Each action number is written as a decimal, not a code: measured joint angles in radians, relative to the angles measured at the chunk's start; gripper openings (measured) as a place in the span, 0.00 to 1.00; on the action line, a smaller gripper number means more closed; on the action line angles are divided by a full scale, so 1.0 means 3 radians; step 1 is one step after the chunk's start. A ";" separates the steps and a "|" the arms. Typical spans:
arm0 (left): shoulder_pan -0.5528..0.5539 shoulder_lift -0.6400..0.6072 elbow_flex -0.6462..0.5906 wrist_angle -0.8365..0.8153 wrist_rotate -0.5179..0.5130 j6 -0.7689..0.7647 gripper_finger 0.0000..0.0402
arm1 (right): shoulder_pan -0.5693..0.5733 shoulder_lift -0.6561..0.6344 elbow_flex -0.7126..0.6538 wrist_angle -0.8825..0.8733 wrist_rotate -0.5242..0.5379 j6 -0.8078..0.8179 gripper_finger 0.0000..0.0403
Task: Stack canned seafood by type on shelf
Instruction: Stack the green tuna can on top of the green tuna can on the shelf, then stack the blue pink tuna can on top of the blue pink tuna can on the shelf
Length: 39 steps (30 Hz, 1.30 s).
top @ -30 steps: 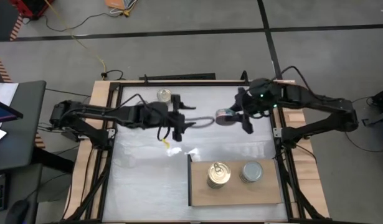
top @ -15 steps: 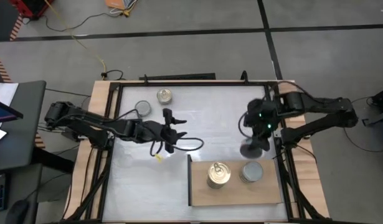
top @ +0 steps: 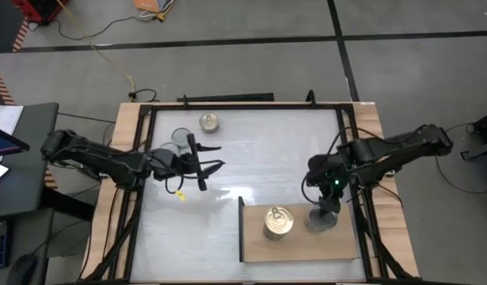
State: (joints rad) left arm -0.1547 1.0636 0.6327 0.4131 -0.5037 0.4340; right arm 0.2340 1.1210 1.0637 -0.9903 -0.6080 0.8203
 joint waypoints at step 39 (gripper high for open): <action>-0.0031 0.0008 -0.0001 -0.0108 0.0268 -0.0596 0.54 | -0.0266 0.0189 0.0160 -0.0978 0.0101 0.0123 0.84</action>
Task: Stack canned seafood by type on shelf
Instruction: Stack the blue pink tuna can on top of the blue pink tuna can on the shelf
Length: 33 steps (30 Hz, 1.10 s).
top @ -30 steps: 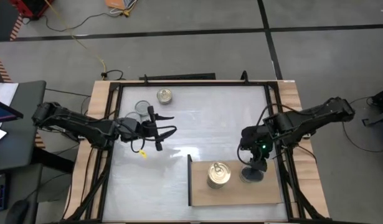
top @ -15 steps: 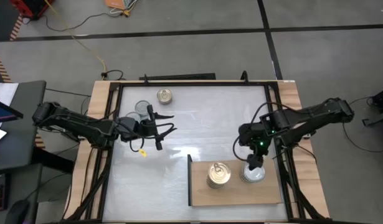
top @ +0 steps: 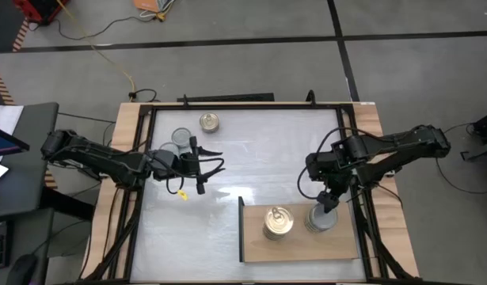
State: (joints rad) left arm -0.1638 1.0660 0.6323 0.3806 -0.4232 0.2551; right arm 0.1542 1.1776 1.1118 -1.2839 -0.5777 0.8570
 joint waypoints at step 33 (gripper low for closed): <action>0.0600 0.0373 -0.0015 -0.1227 -0.0987 -0.0607 0.54 | -0.1287 0.0550 0.0150 0.2813 0.3049 -0.2384 0.82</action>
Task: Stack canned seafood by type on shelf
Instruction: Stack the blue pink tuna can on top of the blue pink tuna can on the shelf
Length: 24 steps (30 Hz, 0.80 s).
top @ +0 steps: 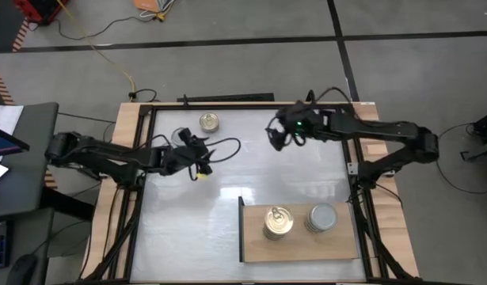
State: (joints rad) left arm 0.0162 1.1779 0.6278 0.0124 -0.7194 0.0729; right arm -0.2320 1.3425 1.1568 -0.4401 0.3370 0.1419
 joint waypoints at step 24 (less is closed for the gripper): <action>0.1503 0.1369 0.0266 0.0395 0.0878 0.1886 0.54 | -0.0396 0.0323 -0.0005 0.0393 -0.0535 -0.0690 0.82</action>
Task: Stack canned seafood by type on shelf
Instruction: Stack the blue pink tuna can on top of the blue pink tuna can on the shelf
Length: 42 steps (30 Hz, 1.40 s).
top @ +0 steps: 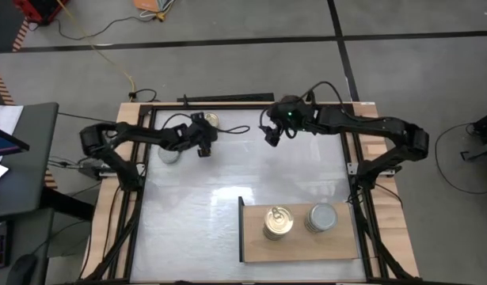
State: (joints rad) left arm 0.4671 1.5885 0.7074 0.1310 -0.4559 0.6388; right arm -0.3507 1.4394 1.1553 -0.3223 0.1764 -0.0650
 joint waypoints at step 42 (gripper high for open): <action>-0.1165 -0.1202 0.0253 -0.1601 0.0487 -0.1772 0.03 | -0.0124 -0.0002 0.0001 0.0029 -0.0056 -0.0163 0.82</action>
State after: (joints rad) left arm 0.1175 1.2278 0.7834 -0.3494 -0.3098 0.1071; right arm -0.3881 1.4387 1.1555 -0.3136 0.1595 -0.1139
